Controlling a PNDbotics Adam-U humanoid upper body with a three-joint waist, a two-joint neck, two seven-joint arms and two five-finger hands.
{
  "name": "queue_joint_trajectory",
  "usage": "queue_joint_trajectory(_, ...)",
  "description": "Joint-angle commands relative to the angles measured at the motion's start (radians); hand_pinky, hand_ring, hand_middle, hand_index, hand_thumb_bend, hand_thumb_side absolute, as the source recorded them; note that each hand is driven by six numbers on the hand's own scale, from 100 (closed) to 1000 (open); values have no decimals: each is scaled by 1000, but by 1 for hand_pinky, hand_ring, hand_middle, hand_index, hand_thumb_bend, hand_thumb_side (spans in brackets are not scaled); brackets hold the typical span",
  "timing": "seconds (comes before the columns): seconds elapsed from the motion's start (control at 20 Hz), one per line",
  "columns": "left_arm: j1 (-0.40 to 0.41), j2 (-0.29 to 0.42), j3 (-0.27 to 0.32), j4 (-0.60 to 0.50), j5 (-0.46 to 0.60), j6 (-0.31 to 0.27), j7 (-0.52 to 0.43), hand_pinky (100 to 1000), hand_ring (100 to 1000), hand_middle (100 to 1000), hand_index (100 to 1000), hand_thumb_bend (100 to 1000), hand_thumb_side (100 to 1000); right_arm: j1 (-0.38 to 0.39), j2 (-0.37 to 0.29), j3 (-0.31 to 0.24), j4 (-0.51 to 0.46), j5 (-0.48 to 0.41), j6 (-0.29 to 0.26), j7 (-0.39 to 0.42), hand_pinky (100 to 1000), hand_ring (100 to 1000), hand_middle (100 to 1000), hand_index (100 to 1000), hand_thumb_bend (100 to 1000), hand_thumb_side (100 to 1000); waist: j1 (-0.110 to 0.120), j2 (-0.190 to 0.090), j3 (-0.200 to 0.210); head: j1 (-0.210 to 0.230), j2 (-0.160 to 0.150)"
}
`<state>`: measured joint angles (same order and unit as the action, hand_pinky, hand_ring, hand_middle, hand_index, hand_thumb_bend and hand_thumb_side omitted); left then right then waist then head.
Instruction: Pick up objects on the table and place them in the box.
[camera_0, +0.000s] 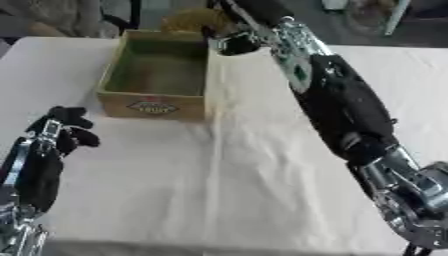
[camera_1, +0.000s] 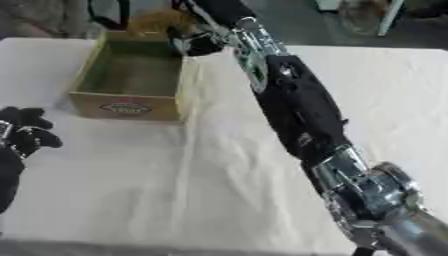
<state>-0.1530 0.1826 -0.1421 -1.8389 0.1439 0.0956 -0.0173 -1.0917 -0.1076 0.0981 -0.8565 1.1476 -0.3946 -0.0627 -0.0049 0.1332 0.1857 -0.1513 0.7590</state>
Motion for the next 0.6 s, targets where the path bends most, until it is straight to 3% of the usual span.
queue_joint_trajectory(0.05,-13,-4,-8,-17,9,-1,-11,577,514,538,707,100,720,-31,33,-17,17,27,9,-9,566,483,199,273,100,286,9,-17,7,-12,5)
queue_joint_trajectory(0.6,-28,-18,-34,-24,21,5,-41,577,515,539,708,100,717,-6,126,-55,119,133,55,-40,562,486,208,284,100,295,28,-16,57,-48,-1)
